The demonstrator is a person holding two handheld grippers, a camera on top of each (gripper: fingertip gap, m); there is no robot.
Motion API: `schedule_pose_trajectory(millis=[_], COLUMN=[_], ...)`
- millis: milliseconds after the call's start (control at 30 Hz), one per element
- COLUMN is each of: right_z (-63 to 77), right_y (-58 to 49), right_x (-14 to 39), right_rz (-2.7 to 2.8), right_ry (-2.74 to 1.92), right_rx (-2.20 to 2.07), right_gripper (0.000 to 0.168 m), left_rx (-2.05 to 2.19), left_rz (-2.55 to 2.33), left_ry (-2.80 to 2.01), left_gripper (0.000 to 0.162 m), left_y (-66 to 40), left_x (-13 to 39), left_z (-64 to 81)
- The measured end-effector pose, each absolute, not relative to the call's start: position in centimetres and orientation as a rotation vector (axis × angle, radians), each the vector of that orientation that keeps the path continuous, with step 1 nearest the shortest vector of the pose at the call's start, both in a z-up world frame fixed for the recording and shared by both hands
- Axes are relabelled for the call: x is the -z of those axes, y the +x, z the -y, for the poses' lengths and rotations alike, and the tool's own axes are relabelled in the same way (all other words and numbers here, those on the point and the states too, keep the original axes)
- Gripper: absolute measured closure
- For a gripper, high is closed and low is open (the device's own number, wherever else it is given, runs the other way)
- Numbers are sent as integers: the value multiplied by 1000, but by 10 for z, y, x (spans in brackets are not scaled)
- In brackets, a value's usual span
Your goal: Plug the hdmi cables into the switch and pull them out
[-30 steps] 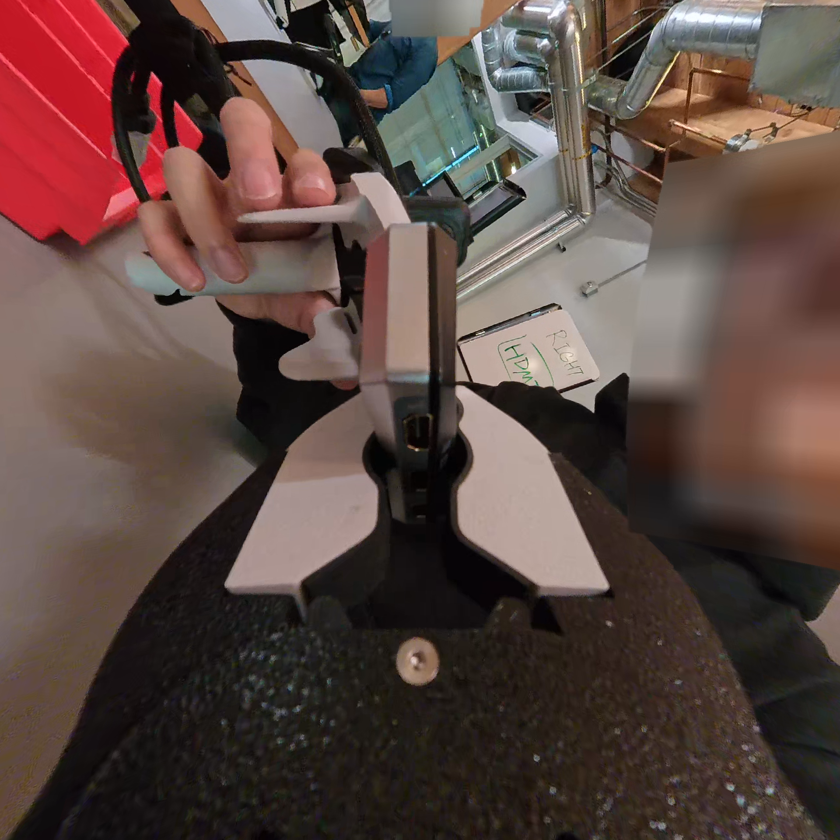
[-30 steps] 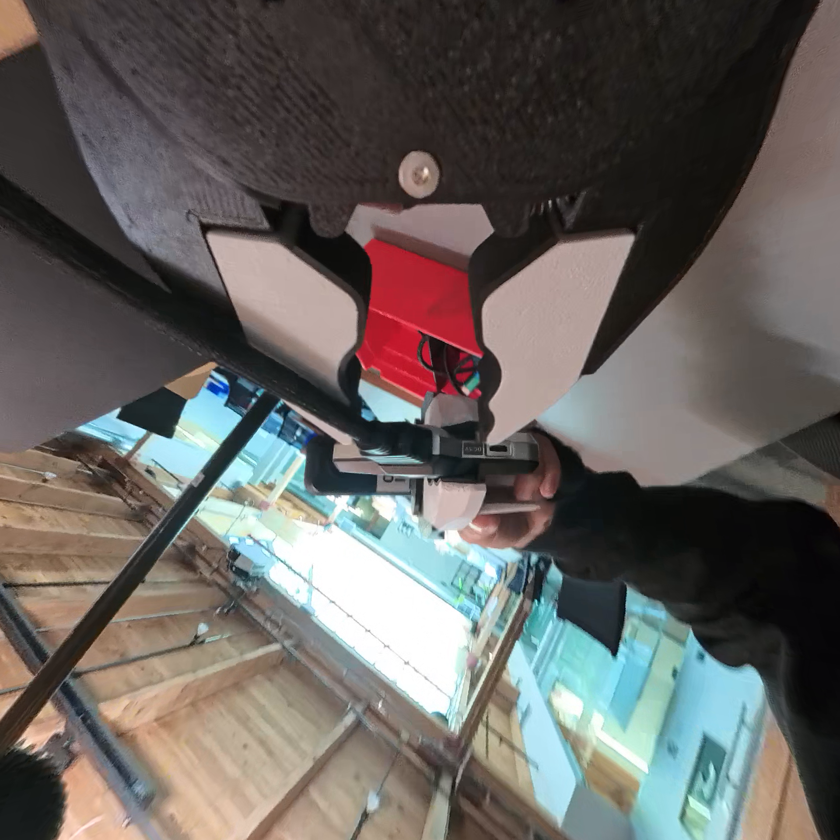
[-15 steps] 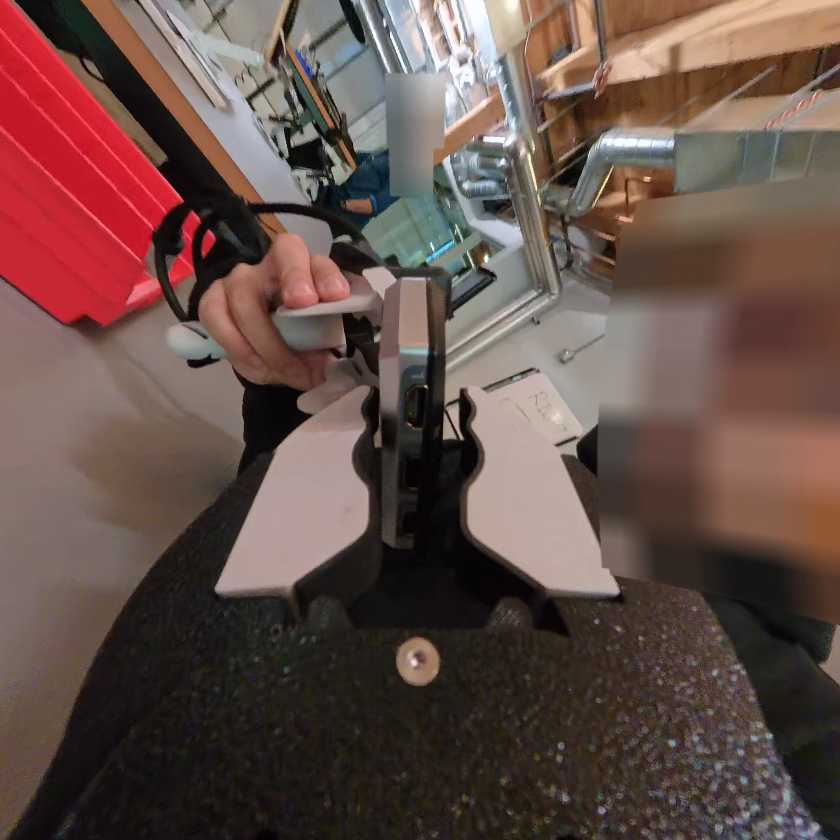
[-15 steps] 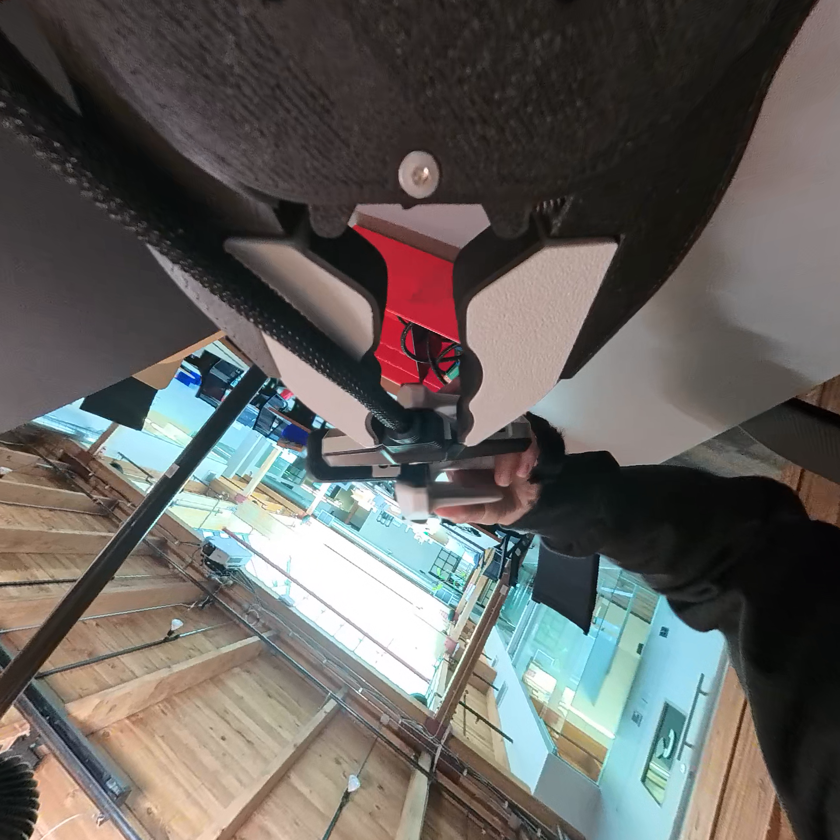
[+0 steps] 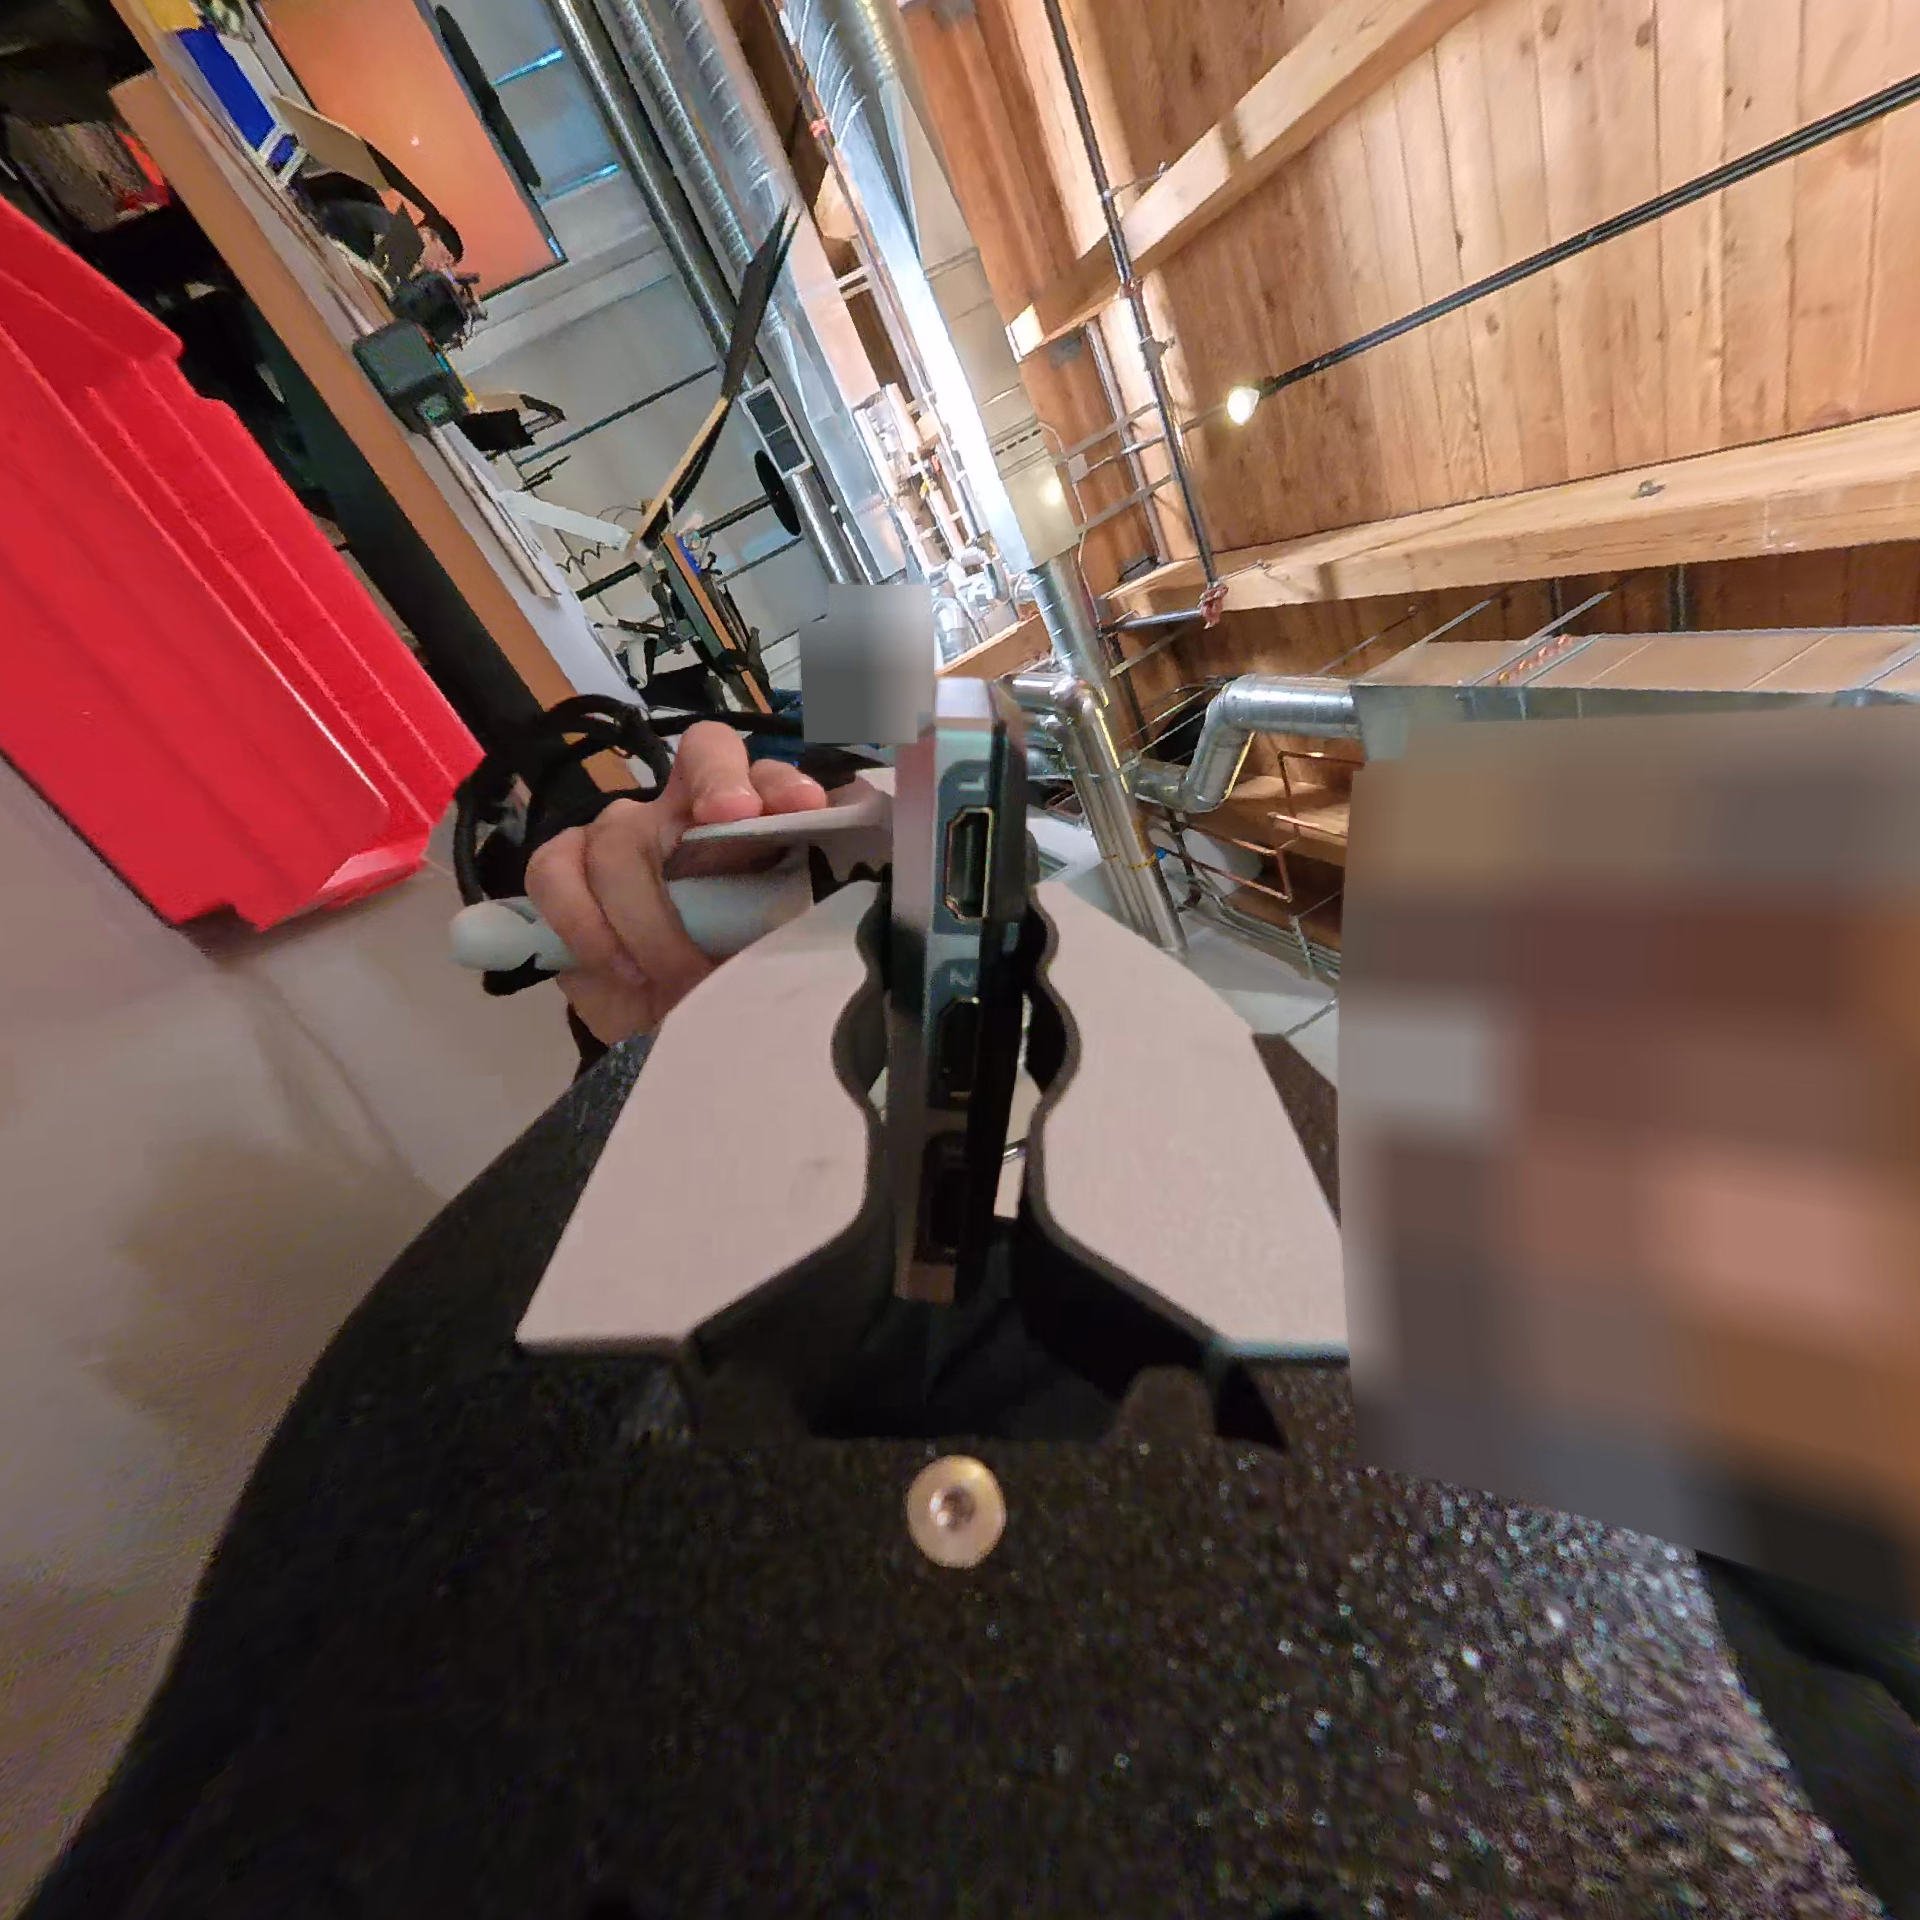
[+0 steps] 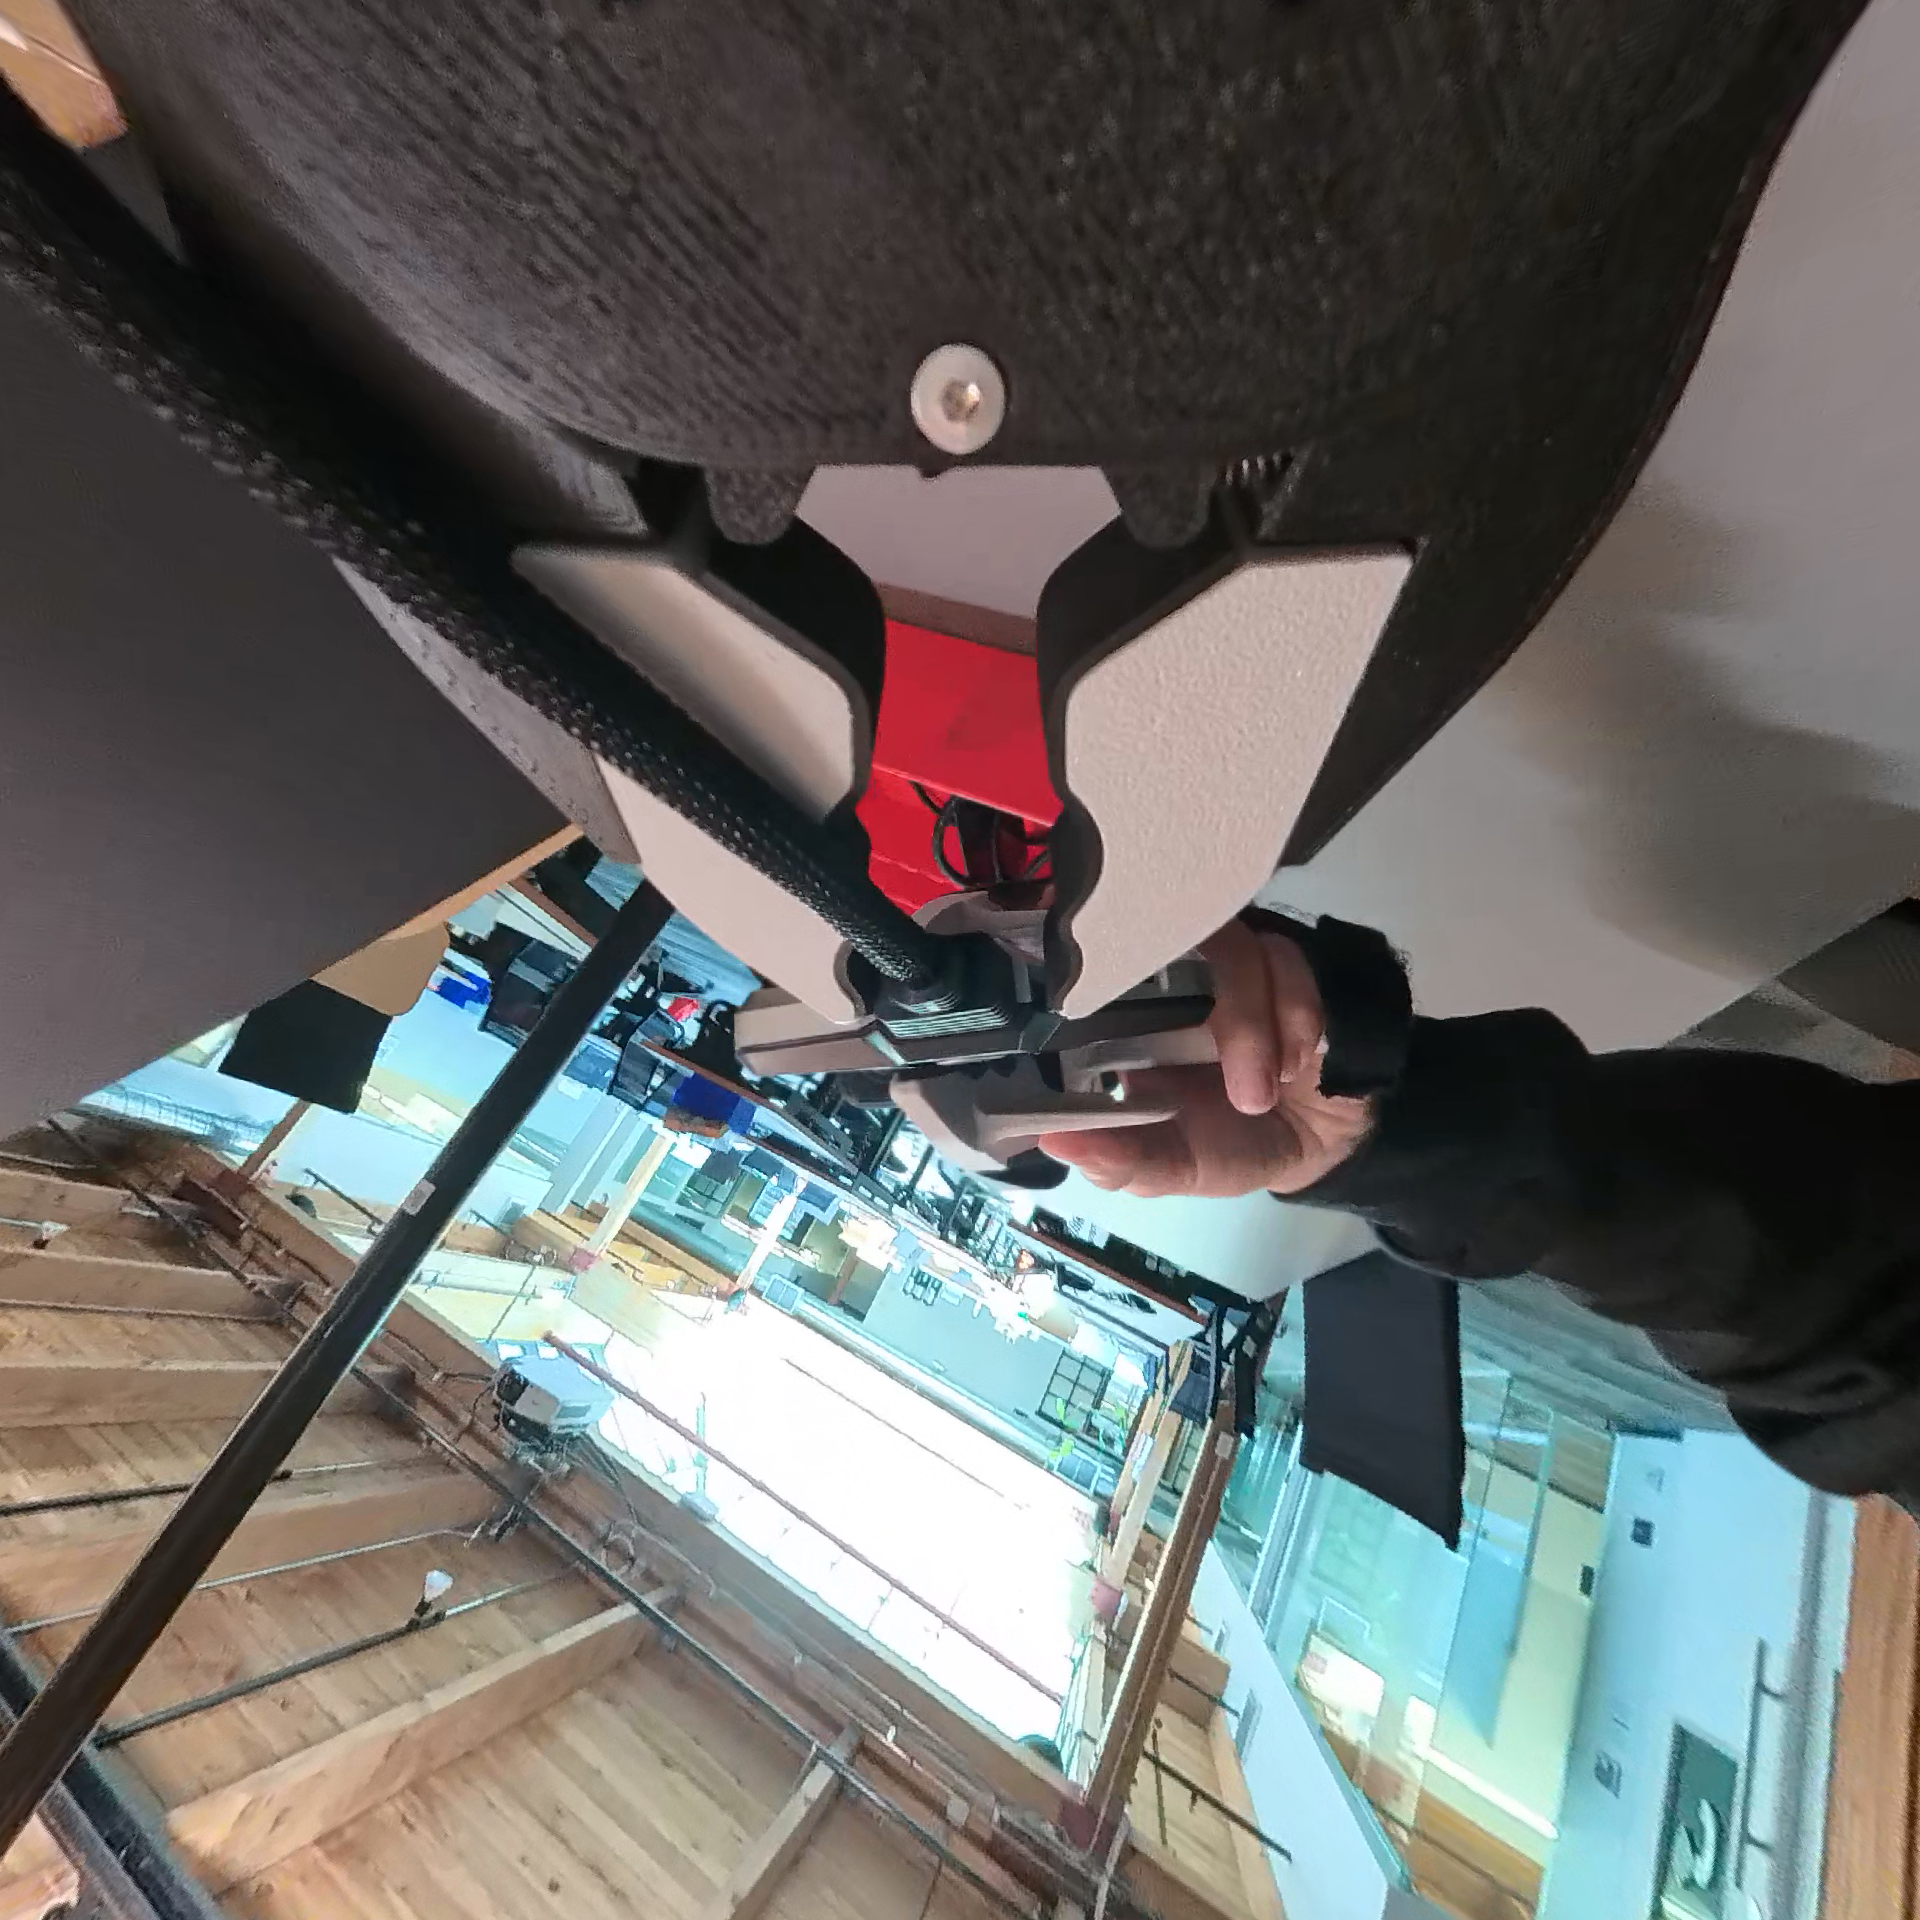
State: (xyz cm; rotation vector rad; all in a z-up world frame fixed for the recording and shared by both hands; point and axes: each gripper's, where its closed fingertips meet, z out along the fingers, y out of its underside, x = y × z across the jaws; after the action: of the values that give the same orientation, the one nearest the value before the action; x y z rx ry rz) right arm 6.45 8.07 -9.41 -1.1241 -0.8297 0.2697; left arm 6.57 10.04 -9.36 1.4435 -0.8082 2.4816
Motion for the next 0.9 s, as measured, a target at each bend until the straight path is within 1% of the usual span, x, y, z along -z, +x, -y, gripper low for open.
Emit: schedule_pose_trajectory(millis=[67,133,233,267,300,367,400,500,567,633,800,833,900], right_z=[-82,-81,-80,-80,-80,-82,-82,-81,-82,-83,-76,-75,-72], right_y=[66,66,68,68,67,66,64,64,67,70,66,64,62], right_x=[94,92,97,99,101,102,103,101,104,104,97,97,98], right_rz=[833,827,848,861,873,876,870,828,828,818,851,864,902], right_ry=[-1124,-1123,-1172,-1192,-1215,-1266,-1290,-1324,-1329,-1317,-1219,-1212,-1182], right_rx=[-235,-256,-252,-237,-220,-204,-215,-281,-273,-263,-250,-245,-221], right_gripper=[138,138,138,138,138,138,138,137,134,123,119,116,116], left_rx=[-2515,-2525,-2502,-2494,-2476,-2454,-2457,-2492,-2485,-2451,-2372,-2360,-2339], left_rz=[749,755,816,845,875,918,937,891,899,948,1002,1000,1014], left_ry=[1412,1385,1404,1432,1472,1566,1586,1510,1493,1499,1481,1481,1477], left_gripper=[135,132,117,116,119,130,133,138,139,139,139,139,139], left_y=[65,64,64,64,66,70,71,69,68,67,63,63,62], left_x=[90,88,89,92,96,106,109,106,107,107,102,101,102], left_z=[-103,-101,-98,-97,-96,-97,-97,-95,-93,-89,-80,-80,-79])
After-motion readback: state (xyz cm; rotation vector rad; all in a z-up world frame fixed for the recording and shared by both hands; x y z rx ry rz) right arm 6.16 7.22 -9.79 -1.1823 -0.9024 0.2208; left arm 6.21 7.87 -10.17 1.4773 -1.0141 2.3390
